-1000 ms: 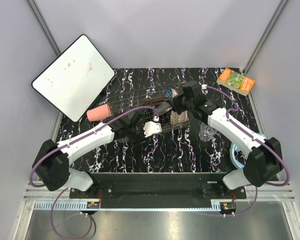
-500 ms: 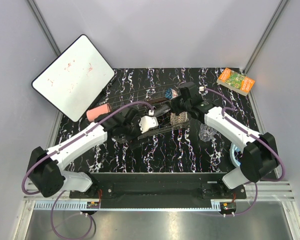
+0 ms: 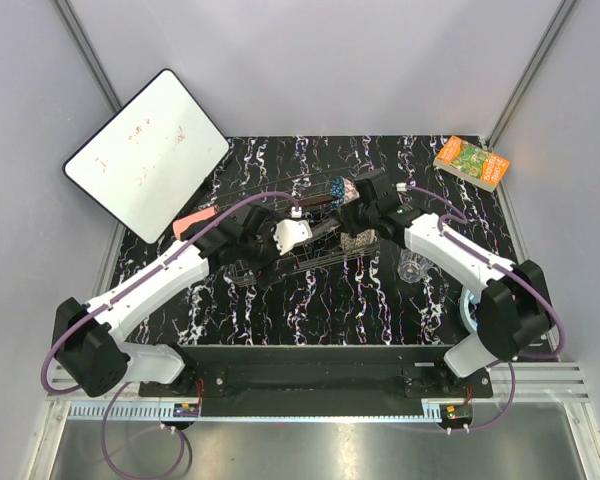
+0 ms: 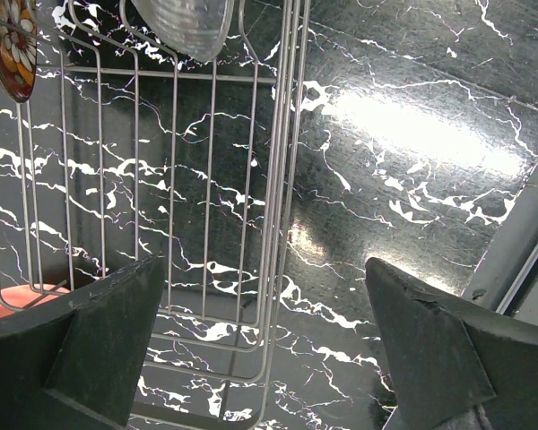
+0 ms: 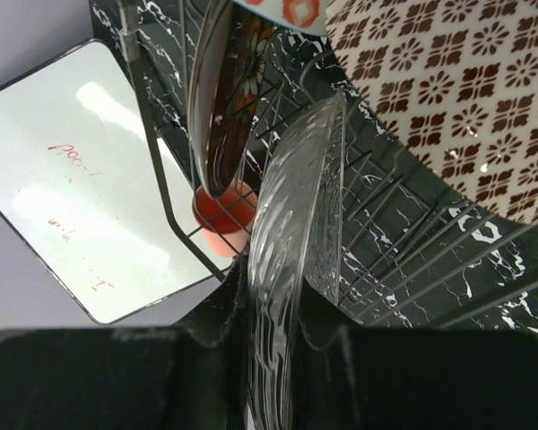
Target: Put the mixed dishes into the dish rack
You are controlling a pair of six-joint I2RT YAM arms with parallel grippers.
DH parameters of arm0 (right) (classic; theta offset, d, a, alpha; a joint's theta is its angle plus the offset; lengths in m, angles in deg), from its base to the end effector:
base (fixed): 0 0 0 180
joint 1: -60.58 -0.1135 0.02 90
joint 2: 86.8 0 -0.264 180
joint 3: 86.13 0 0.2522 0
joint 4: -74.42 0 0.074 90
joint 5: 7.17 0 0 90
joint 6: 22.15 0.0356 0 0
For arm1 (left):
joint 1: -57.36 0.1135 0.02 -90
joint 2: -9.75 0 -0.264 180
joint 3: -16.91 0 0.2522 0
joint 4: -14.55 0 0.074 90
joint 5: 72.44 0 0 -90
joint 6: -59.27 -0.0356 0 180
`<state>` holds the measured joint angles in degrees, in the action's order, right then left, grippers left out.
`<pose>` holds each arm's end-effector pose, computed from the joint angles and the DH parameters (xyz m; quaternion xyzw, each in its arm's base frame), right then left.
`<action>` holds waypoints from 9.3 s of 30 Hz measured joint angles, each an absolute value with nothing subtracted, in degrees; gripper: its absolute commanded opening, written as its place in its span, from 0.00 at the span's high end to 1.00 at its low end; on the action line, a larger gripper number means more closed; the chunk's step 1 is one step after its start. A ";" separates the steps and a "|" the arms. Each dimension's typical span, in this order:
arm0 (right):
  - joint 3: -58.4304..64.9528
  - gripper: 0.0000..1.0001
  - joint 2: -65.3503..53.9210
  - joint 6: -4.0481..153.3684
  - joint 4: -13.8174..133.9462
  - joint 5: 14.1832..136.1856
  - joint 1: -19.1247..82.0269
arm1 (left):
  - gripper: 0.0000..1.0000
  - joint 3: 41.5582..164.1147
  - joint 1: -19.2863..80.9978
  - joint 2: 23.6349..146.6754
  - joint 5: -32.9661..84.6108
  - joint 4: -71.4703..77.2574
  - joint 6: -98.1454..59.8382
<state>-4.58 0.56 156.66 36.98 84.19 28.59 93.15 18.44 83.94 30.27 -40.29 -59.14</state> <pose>0.2876 0.1786 0.2766 0.4408 0.8051 0.3396 0.2054 0.2019 -0.1731 0.2899 0.5515 0.7644 -0.1335 0.3061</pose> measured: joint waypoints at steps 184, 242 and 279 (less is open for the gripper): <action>-14.79 0.14 -20.40 124.51 18.90 130.11 1.25 | 0.07 101.47 43.31 114.89 -15.72 -15.29 -38.59; -19.58 0.37 -22.39 112.62 24.21 121.46 -0.20 | 1.00 123.59 40.91 77.52 25.13 -44.31 -40.38; 14.13 0.58 29.65 85.15 44.47 92.78 -9.42 | 1.00 122.63 50.20 75.77 40.35 -53.97 -39.73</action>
